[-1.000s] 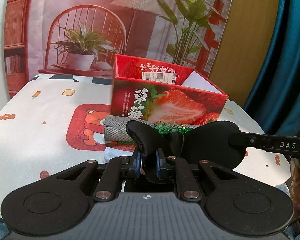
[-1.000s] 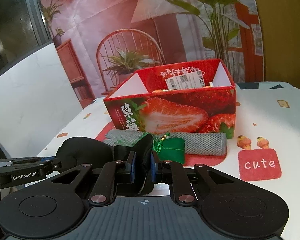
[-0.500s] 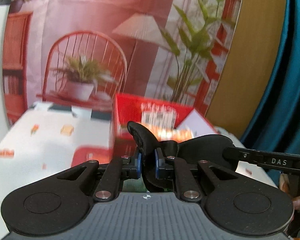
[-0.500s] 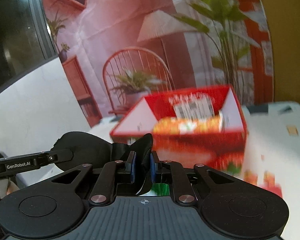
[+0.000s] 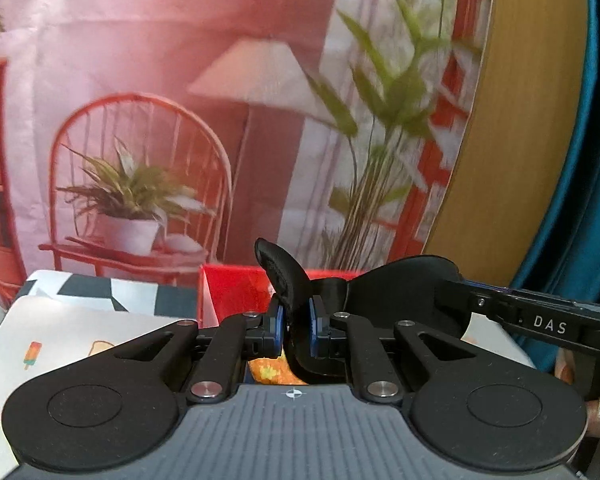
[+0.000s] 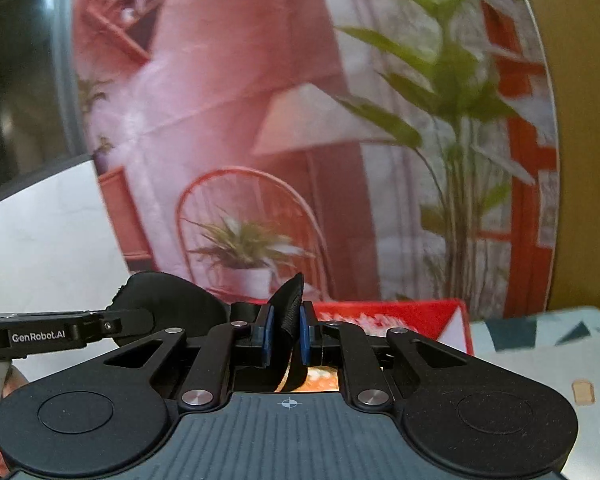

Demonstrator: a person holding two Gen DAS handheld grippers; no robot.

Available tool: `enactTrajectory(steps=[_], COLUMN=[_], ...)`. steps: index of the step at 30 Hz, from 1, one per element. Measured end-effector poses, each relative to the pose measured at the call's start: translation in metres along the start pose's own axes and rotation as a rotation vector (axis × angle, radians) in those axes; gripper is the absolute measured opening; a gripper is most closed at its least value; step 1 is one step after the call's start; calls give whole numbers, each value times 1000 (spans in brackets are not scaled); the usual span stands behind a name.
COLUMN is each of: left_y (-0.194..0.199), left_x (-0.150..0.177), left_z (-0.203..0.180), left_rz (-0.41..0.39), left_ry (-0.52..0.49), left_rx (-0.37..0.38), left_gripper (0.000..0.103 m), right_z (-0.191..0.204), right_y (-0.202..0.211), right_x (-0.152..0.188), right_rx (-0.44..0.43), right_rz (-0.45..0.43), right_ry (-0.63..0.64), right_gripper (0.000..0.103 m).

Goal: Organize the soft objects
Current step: 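Carry the black eye mask with both grippers over the red box, then open both grippers to drop the eye mask into the red box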

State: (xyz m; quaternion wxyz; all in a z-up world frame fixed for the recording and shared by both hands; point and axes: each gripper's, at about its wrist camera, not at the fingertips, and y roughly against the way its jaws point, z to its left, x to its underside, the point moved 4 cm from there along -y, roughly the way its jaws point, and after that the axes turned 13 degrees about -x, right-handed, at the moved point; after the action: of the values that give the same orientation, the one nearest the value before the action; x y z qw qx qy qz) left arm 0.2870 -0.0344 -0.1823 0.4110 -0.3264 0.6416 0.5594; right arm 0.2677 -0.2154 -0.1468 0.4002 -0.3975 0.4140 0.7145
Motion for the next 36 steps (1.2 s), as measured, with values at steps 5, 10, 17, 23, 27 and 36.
enactTrajectory(steps=[5, 10, 17, 23, 27, 36], left_y=[-46, -80, -106, -116, -117, -90], left_x=[17, 40, 53, 58, 58, 42], left_z=[-7, -12, -12, -15, -14, -5], left_rz=[142, 260, 332, 356, 356, 233], left_ry=[2, -46, -75, -91, -90, -114], left_rx=[19, 20, 14, 14, 8, -22], left_gripper=[13, 13, 13, 13, 13, 58], right_z=[-43, -68, -78, -84, -88, -67], right_y=[-24, -43, -62, -68, -68, -54], right_x=[27, 60, 79, 82, 83, 74], right_rx=[40, 76, 91, 108, 120, 199], right_rz=[95, 208, 289, 310, 317, 284], right_ry=[-91, -160, -196, -210, -217, -31], right_gripper=[12, 13, 13, 13, 13, 33])
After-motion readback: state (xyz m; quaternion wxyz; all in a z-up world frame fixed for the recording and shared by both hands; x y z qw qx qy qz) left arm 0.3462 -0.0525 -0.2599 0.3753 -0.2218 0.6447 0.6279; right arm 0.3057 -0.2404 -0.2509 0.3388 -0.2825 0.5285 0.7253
